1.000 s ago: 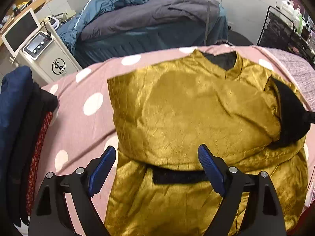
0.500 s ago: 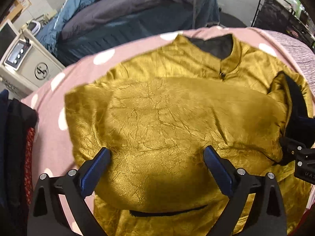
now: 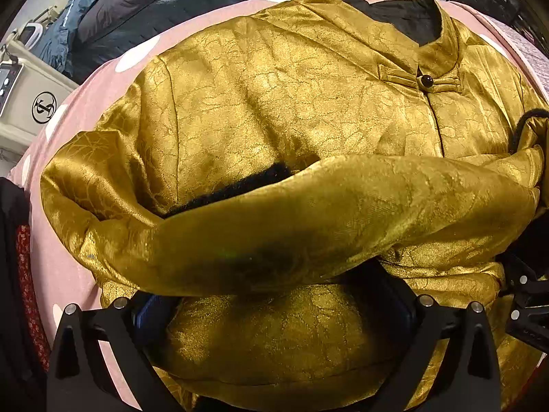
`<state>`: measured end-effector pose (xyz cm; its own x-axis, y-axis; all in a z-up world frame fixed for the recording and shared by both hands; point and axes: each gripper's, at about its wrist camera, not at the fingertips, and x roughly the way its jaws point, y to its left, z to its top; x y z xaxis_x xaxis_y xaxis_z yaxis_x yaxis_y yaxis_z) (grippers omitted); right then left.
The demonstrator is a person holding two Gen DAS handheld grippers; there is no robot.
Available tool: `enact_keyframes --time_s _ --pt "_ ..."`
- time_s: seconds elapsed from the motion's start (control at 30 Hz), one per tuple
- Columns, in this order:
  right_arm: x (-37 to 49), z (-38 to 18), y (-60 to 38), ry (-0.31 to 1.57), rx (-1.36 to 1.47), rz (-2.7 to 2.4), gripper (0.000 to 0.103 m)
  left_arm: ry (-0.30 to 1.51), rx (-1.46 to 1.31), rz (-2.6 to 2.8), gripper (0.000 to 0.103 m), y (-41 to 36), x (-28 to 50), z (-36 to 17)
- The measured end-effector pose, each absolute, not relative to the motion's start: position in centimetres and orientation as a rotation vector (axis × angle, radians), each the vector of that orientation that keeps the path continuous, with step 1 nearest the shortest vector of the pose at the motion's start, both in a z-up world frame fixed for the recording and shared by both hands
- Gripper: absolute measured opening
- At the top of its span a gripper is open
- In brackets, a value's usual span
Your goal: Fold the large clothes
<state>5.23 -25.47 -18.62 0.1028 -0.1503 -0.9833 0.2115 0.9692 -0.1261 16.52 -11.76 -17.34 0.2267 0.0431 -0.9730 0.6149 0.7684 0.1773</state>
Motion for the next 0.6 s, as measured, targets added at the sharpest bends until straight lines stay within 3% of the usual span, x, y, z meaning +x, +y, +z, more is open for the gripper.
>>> enact_keyframes --time_s 0.27,0.43,0.6 --pt "6.4 -18.1 -26.0 1.439 0.118 -0.273 0.087 1.253 0.599 -0.448 0.098 -11.1 15.3 -16.9" --pt "4.9 -11.7 -28.7 1.328 0.5 -0.262 0.087 1.171 0.595 -0.404 0.097 -10.1 13.4 -13.3" --pt "3.4 -3.9 -27.7 1.458 0.582 -0.227 0.087 1.103 0.547 -0.378 0.097 -7.7 10.3 -8.9"
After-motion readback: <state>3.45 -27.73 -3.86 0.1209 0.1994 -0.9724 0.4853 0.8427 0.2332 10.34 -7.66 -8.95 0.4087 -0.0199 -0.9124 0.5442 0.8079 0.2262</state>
